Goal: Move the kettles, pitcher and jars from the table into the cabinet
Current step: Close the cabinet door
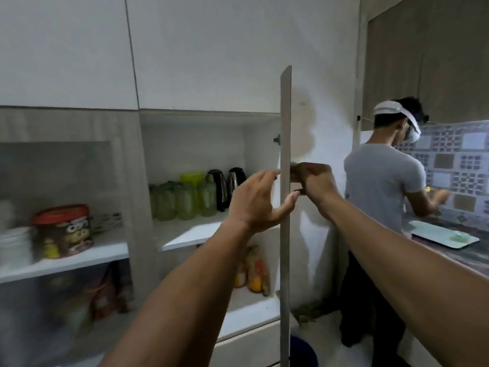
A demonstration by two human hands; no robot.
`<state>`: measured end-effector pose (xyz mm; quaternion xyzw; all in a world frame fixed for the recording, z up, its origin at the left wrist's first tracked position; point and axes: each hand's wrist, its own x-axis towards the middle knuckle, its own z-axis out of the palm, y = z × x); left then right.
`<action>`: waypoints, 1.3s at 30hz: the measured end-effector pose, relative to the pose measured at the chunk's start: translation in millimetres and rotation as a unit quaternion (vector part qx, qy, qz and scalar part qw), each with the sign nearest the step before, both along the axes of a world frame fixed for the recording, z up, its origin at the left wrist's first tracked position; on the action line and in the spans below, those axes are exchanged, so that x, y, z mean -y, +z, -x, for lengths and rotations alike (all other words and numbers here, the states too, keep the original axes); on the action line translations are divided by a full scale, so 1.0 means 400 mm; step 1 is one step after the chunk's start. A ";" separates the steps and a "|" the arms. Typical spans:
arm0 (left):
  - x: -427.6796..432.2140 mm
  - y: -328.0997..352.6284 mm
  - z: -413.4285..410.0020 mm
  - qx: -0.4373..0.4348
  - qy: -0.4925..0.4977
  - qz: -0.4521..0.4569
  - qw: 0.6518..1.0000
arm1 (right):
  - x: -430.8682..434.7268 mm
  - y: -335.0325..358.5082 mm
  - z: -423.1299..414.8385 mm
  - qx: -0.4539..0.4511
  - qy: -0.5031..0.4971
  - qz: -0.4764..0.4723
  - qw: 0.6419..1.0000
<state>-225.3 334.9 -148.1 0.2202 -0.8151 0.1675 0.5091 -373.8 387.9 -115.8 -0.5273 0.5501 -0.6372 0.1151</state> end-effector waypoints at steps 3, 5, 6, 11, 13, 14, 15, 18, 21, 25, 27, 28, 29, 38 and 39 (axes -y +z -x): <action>0.050 0.003 -0.117 0.002 0.059 -0.021 0.998 | 0.092 -0.016 -0.100 -0.057 -0.009 0.016 0.998; 0.091 -0.006 -0.183 -0.016 0.098 -0.058 0.993 | 0.141 -0.036 -0.176 -0.116 0.003 0.020 0.993; 0.112 -0.015 -0.214 -0.031 0.119 -0.072 0.990 | 0.164 -0.047 -0.211 -0.150 0.013 0.020 0.988; 0.219 -0.067 -0.314 -0.044 0.277 -0.110 0.953 | 0.309 -0.089 -0.320 -0.281 0.044 0.023 0.959; 0.262 -0.084 -0.341 -0.036 0.323 -0.096 0.941 | 0.376 -0.110 -0.338 -0.336 0.025 0.019 0.941; 0.285 -0.091 -0.357 -0.035 0.339 -0.080 0.937 | 0.405 -0.121 -0.344 -0.364 0.016 0.019 0.931; 0.309 -0.097 -0.374 -0.031 0.350 -0.061 0.934 | 0.443 -0.135 -0.346 -0.386 0.010 0.024 0.922; 0.386 -0.111 -0.411 0.033 0.385 0.000 0.922 | 0.548 -0.170 -0.337 -0.444 0.004 0.057 0.894; 0.464 -0.119 -0.419 0.070 0.411 -0.005 0.909 | 0.652 -0.190 -0.329 -0.496 0.000 0.084 0.864; 0.569 -0.143 -0.443 0.081 0.458 -0.041 0.884 | 0.773 -0.206 -0.340 -0.530 0.008 0.097 0.842; 0.619 -0.156 -0.453 0.083 0.472 -0.051 0.876 | 0.829 -0.212 -0.345 -0.542 0.010 0.097 0.834; 0.642 -0.161 -0.456 0.086 0.476 -0.059 0.873 | 0.854 -0.215 -0.348 -0.545 0.010 0.096 0.833; 0.664 -0.166 -0.458 0.089 0.478 -0.069 0.871 | 0.878 -0.219 -0.352 -0.549 0.011 0.093 0.831; 0.827 -0.195 -0.460 0.109 0.494 -0.178 0.844 | 1.055 -0.222 -0.385 -0.601 0.013 0.033 0.798; 0.840 -0.202 -0.460 0.116 0.498 -0.190 0.838 | 1.066 -0.218 -0.387 -0.604 0.016 0.028 0.797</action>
